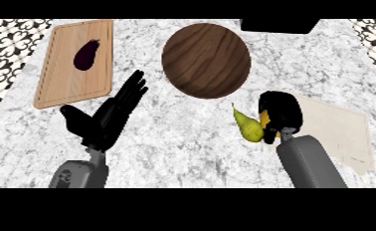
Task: Pick the lemon from the placemat and place it in the bowl
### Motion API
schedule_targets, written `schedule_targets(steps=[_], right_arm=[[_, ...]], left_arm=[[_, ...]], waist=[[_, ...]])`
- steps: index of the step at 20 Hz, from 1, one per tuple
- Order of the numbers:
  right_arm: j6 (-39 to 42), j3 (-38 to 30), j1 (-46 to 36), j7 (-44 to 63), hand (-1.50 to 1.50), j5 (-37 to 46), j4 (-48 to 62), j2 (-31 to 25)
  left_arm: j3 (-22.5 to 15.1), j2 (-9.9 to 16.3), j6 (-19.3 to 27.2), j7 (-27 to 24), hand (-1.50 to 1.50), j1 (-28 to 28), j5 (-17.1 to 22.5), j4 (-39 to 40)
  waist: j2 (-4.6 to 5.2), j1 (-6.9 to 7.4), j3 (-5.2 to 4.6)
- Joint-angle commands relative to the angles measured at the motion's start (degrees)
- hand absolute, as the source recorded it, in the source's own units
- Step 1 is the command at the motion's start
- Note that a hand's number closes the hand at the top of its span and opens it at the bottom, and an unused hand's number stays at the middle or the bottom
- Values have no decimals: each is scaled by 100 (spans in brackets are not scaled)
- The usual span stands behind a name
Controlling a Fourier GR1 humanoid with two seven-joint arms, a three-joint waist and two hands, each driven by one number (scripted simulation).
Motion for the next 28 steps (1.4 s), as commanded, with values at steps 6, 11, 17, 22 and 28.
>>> schedule_targets(steps=[6, 11, 17, 22, 28], right_arm=[[-264, 1368, -1496, 3262, 150, -238, -269, 814], [-286, 2112, -2647, 4879, 150, -268, -465, 823], [-69, 2379, -3905, 5982, 150, -412, -319, 823], [-72, 2423, -4617, 6388, 150, -786, -44, 822], [-482, 2175, -5293, 6289, 150, -783, 784, 822]], left_arm=[[-277, -186, -55, 99, 0, -299, -87, 199], [-347, -274, -74, 99, 0, -326, -70, 235], [-276, -270, -41, 74, 0, -458, -86, 286], [-165, -160, -47, 110, 0, -429, -49, 230], [-227, -252, -34, -154, 0, -330, -159, 499]], waist=[[36, 498, 59], [-8, 604, 40], [-5, 559, 31], [2, 490, 36], [82, 301, 36]])
